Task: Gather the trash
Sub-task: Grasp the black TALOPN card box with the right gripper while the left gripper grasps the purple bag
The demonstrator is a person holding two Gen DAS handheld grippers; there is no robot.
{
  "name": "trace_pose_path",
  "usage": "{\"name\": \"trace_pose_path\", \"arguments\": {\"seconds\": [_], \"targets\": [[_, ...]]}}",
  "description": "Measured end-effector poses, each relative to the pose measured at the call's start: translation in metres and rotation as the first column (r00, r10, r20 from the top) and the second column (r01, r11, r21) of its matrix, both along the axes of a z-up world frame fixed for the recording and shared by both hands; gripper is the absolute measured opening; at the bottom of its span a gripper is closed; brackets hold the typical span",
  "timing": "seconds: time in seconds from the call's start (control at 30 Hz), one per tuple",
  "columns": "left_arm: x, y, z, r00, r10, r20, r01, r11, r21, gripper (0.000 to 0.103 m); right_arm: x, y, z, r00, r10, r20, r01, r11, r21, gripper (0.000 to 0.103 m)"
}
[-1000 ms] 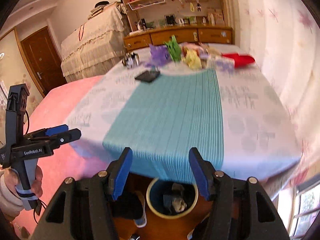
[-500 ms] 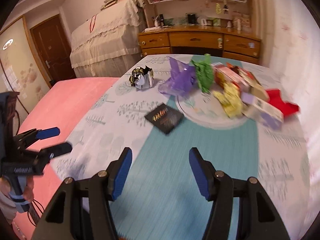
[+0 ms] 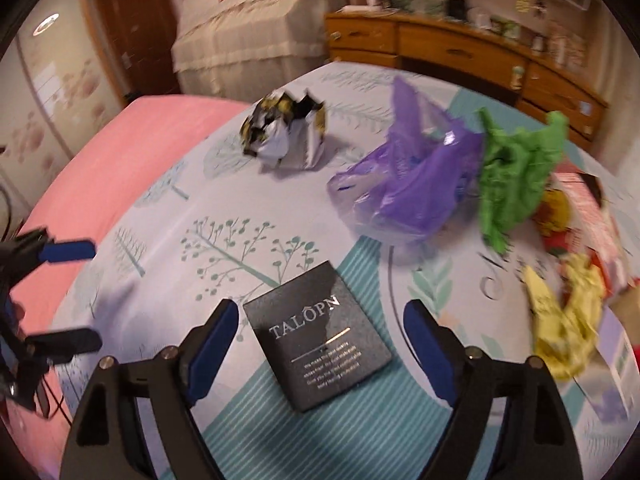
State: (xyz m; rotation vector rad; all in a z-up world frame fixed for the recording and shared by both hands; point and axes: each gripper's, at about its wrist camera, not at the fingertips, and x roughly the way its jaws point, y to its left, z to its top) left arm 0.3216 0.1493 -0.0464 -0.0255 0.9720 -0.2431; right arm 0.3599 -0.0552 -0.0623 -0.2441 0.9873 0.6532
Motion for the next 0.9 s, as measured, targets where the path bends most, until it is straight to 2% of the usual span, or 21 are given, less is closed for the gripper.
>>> {"name": "trace_pose_path", "arguments": {"seconds": [0.2, 0.4, 0.6, 0.67, 0.73, 0.9], "targets": [[0.012, 0.003, -0.008, 1.0, -0.003, -0.014, 0.002, 1.0, -0.013, 0.089, -0.003, 0.005, -0.008, 0.996, 0.083, 0.019, -0.083, 0.996, -0.043, 0.087], [0.018, 0.005, -0.008, 1.0, -0.009, -0.018, 0.009, 1.0, -0.012, 0.089, -0.008, 0.012, -0.011, 0.991, 0.12, 0.057, -0.112, 0.987, -0.117, 0.088], [0.017, 0.003, -0.001, 1.0, -0.028, -0.003, 0.028, 1.0, 0.002, 0.089, -0.007, 0.012, -0.011, 0.99, 0.137, 0.04, -0.131, 0.983, -0.128, 0.088], [0.018, 0.003, 0.001, 0.999, -0.033, 0.004, 0.033, 0.999, 0.009, 0.089, -0.007, 0.013, -0.009, 0.991, 0.128, 0.038, -0.122, 0.984, -0.132, 0.084], [0.019, 0.003, 0.003, 0.999, -0.035, 0.01, 0.035, 0.999, 0.012, 0.089, -0.007, 0.014, -0.006, 0.992, 0.118, 0.047, -0.111, 0.985, -0.129, 0.064], [0.026, 0.004, 0.009, 0.999, -0.027, 0.019, 0.027, 1.0, 0.006, 0.089, -0.006, 0.011, -0.001, 0.997, 0.064, 0.045, -0.058, 0.99, -0.128, 0.061]]}}
